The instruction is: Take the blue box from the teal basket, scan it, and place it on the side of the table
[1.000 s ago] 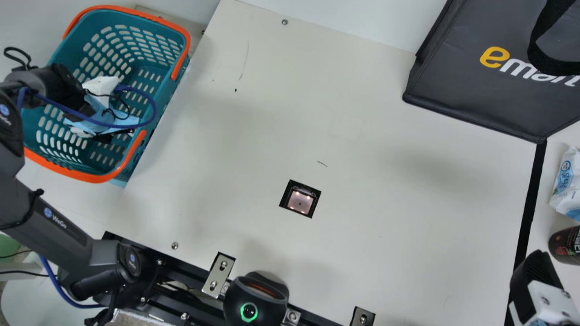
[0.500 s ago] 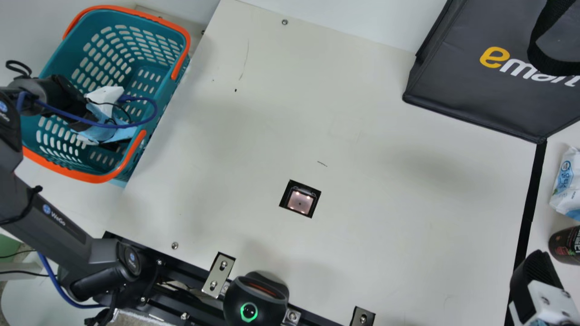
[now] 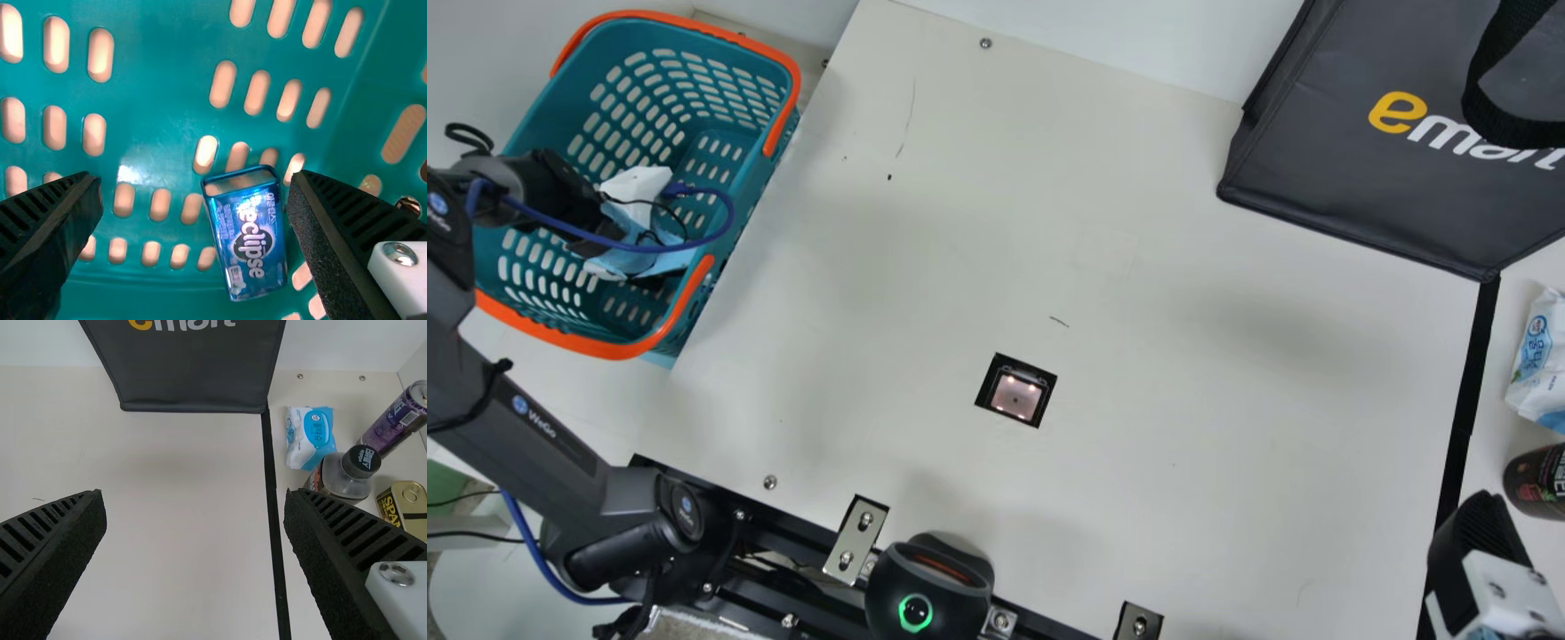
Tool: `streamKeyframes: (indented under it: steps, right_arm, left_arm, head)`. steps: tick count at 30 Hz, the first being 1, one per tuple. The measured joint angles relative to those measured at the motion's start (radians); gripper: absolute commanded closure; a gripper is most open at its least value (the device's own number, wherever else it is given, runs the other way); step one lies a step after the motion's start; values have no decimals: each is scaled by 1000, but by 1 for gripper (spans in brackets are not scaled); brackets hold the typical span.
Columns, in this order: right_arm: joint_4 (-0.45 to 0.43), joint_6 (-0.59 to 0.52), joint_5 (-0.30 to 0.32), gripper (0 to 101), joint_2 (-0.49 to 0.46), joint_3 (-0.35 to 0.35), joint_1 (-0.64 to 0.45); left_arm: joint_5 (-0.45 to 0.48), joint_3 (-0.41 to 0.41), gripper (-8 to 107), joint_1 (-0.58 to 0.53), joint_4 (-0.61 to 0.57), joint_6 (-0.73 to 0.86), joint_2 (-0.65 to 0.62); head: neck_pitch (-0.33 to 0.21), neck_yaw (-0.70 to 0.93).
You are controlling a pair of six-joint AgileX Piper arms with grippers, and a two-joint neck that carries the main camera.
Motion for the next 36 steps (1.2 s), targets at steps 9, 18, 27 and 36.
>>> streamKeyframes:
  steps: [9,18,27,36]
  right_arm:
    - [0,0,0,6,0,0,0]
    - [0,0,0,6,0,0,0]
    - [0,0,0,6,0,0,0]
    - [0,0,0,6,0,0,0]
  left_arm:
    - [-39,-2,9,-2,-1,-7,15]
    - [-92,21,9,-6,45,-37,9]
    - [-67,34,9,-2,7,-87,-16]
    - [-107,59,9,-14,25,-215,-21]
  head:
    - [0,0]
    - [0,0]
    - [0,0]
    - [0,0]
